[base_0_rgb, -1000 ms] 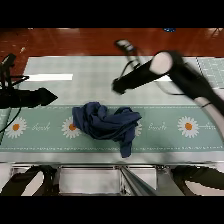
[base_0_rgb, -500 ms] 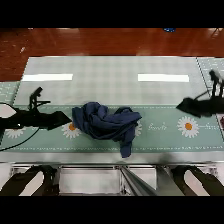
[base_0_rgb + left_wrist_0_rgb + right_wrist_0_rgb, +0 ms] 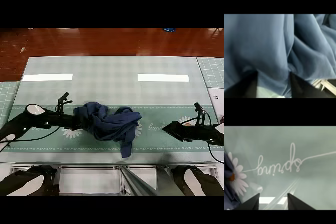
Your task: Fold the shirts.
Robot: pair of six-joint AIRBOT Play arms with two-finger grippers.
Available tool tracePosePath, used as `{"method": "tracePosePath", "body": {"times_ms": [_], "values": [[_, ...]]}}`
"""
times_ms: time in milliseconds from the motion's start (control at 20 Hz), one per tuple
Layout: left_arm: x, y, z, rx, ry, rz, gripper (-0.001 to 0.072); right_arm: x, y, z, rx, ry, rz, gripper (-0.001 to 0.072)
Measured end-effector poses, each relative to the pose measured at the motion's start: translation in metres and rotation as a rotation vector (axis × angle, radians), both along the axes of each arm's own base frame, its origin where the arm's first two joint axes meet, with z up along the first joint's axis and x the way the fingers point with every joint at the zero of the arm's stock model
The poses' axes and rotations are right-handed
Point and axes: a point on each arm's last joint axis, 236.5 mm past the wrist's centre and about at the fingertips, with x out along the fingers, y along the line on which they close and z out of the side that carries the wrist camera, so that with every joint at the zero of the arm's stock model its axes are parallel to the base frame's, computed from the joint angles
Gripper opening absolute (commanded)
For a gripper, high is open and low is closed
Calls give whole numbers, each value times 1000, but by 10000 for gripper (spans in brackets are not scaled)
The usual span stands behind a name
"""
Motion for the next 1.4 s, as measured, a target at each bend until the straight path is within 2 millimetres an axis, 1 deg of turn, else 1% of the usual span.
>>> {"method": "tracePosePath", "body": {"times_ms": [150,250,350,450,650,850,900,1000,1050,1100,1150,1200,1250,1300,1350,1400], "values": [[9,-3,-6,3,20,-19,22,-8,11,1,49,23,15,404],[14,-1,-7,4,22,-20,22,-15,25,3,92,34,44,404],[17,-1,-7,4,23,-25,22,-21,49,5,132,39,102,404],[17,0,-7,3,26,-28,22,-22,74,6,143,21,154,404],[18,0,-7,1,29,-31,22,-10,120,5,140,-49,169,404],[18,0,-6,0,31,-32,22,-5,160,-5,146,-39,199,402],[18,0,-6,0,31,-32,22,-4,169,-9,142,-37,217,349],[20,1,-4,-3,27,-30,22,0,185,-16,131,-27,245,59],[25,2,0,-14,19,-20,22,2,194,-17,134,-21,263,23],[34,4,9,-34,4,-10,22,4,203,-15,135,-30,295,23],[44,6,22,-63,-21,-1,22,7,211,-9,143,-43,332,23],[56,10,38,-91,-51,7,21,16,218,5,157,-79,363,23],[70,16,59,-118,-98,21,21,30,222,27,167,-136,397,22],[85,24,82,-139,-153,38,21,52,222,57,167,-223,418,23],[102,32,113,-166,-226,66,21,75,217,93,160,-317,426,23],[116,40,144,-186,-303,89,21,98,207,131,134,-409,425,23]]}}
